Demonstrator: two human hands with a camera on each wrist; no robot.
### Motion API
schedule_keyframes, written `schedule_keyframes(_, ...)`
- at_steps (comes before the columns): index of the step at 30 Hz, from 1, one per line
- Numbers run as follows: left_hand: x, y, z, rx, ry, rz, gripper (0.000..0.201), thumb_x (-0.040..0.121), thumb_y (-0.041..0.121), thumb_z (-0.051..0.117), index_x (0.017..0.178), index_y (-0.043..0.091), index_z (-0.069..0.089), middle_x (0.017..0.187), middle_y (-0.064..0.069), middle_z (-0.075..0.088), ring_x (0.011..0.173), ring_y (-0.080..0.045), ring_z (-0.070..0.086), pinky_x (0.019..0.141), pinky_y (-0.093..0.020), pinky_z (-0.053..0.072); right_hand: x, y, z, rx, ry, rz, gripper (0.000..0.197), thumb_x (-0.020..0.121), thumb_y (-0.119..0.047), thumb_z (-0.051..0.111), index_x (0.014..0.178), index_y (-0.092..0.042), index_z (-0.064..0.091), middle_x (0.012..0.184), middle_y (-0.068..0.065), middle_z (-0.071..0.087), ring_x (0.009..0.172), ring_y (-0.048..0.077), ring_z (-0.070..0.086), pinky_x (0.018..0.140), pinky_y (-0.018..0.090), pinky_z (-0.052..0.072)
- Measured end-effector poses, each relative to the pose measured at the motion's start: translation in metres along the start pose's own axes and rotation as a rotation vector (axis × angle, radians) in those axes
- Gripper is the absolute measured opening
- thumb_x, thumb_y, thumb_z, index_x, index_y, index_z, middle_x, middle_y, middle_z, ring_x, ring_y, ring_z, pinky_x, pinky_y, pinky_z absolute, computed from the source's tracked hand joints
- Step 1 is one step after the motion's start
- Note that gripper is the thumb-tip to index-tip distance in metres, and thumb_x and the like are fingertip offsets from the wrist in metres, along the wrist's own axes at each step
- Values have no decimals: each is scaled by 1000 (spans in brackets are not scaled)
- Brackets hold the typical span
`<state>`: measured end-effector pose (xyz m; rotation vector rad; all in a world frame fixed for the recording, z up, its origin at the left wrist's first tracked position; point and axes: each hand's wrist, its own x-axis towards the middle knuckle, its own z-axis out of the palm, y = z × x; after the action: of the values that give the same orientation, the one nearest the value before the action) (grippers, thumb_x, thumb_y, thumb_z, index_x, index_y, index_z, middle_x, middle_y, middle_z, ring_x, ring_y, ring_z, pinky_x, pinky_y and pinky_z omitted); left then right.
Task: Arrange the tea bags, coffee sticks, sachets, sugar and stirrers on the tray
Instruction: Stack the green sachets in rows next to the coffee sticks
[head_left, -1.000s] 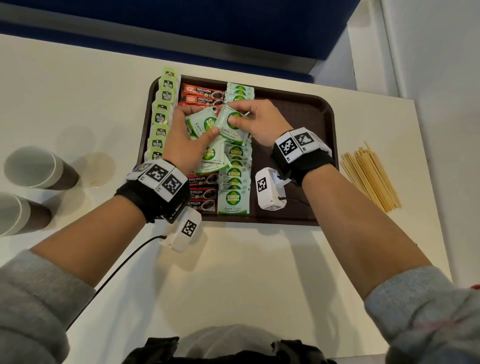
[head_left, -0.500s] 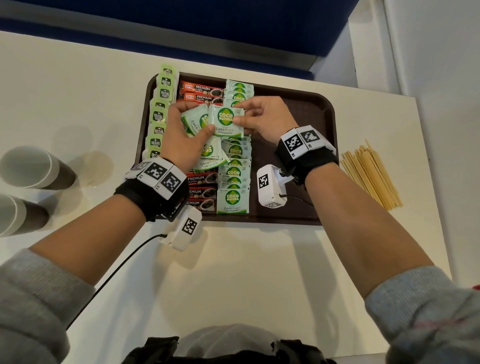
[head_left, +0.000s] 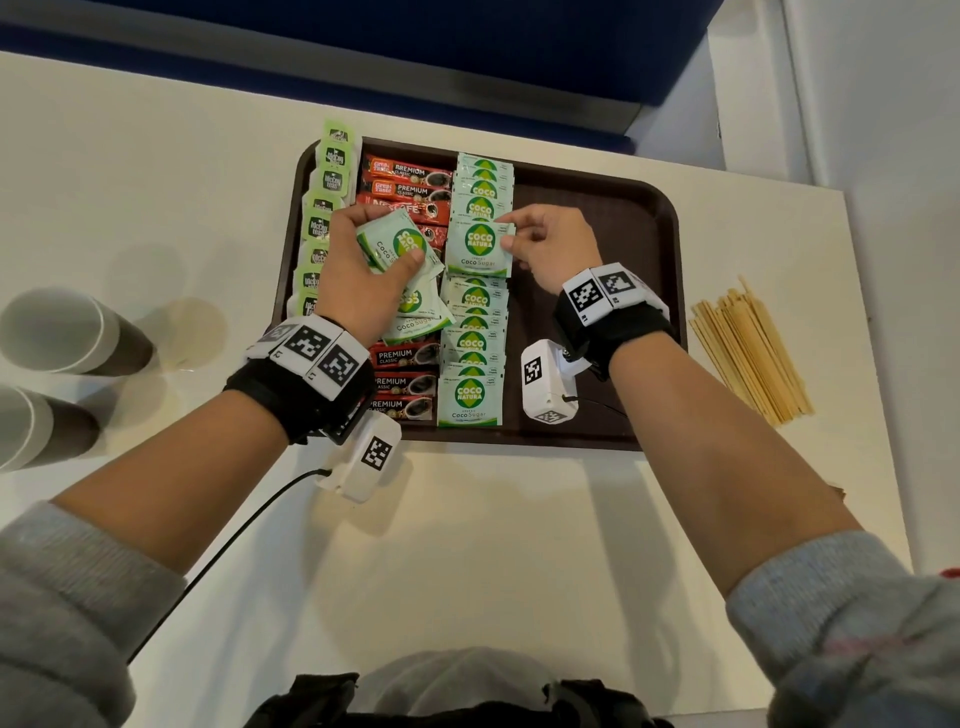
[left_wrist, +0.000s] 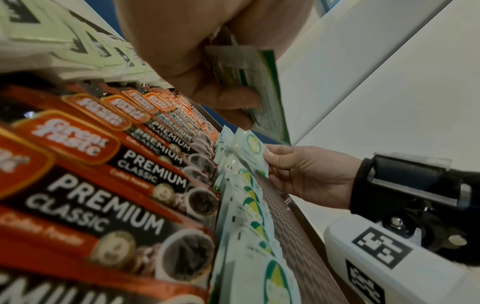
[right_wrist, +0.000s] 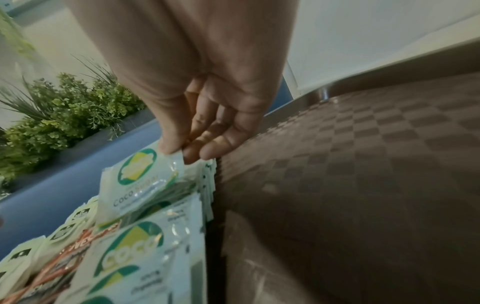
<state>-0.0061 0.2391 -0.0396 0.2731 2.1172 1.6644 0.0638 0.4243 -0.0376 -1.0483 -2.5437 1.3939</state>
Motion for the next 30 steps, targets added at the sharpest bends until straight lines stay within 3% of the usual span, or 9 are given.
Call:
schedule_keyframes(3, -1, 1, 0, 1, -3, -17, 41, 85, 11, 69, 111, 22, 39, 114, -7, 61, 96, -19, 66, 84, -38, 57, -2, 2, 2, -12, 19, 12, 19, 87, -14, 65, 104, -18, 68, 84, 4, 65, 76, 12, 59, 85, 30, 53)
schedule_keyframes(7, -2, 2, 0, -1, -8, -8, 41, 85, 11, 69, 111, 21, 39, 112, -6, 61, 91, -16, 65, 82, -33, 57, -3, 4, 3, -30, 53, 10, 19, 86, -13, 66, 104, -18, 69, 86, 8, 67, 76, 10, 60, 84, 27, 53)
schedule_keyframes(11, -2, 3, 0, -1, -10, 14, 40, 86, 10, 68, 112, 20, 38, 112, -5, 59, 84, -6, 62, 76, -21, 55, -2, 7, 2, -73, 86, -5, 21, 83, -13, 69, 104, -17, 69, 72, -11, 54, 64, -1, 50, 65, 9, 43)
schedule_keyframes(14, -2, 3, 0, -2, -16, 5, 40, 86, 10, 68, 112, 21, 38, 111, -5, 59, 88, -11, 63, 79, -25, 56, -1, 7, 3, -72, 98, -5, 20, 81, -13, 71, 100, -15, 68, 70, -13, 54, 62, -3, 50, 60, 1, 40)
schedule_keyframes(19, -2, 3, 1, -4, -17, -9, 40, 86, 10, 68, 112, 21, 39, 111, -5, 60, 88, -12, 64, 81, -29, 56, 1, 7, 4, -58, 111, 3, 23, 79, -11, 74, 100, -14, 67, 81, -4, 61, 63, -1, 51, 63, 4, 42)
schedule_keyframes(25, -2, 3, 1, 3, -18, -14, 40, 86, 12, 68, 112, 21, 39, 110, -6, 61, 91, -16, 65, 82, -34, 56, 0, 7, 3, -62, 105, 21, 24, 78, -11, 74, 100, -14, 66, 86, -2, 62, 70, 3, 54, 70, 10, 44)
schedule_keyframes(30, -2, 3, 1, 7, -21, 6, 40, 86, 11, 68, 112, 20, 38, 110, -5, 59, 85, -10, 63, 79, -27, 56, -1, 6, 3, -69, 107, 19, 24, 77, -12, 75, 99, -15, 65, 87, -2, 63, 71, 3, 54, 66, 6, 43)
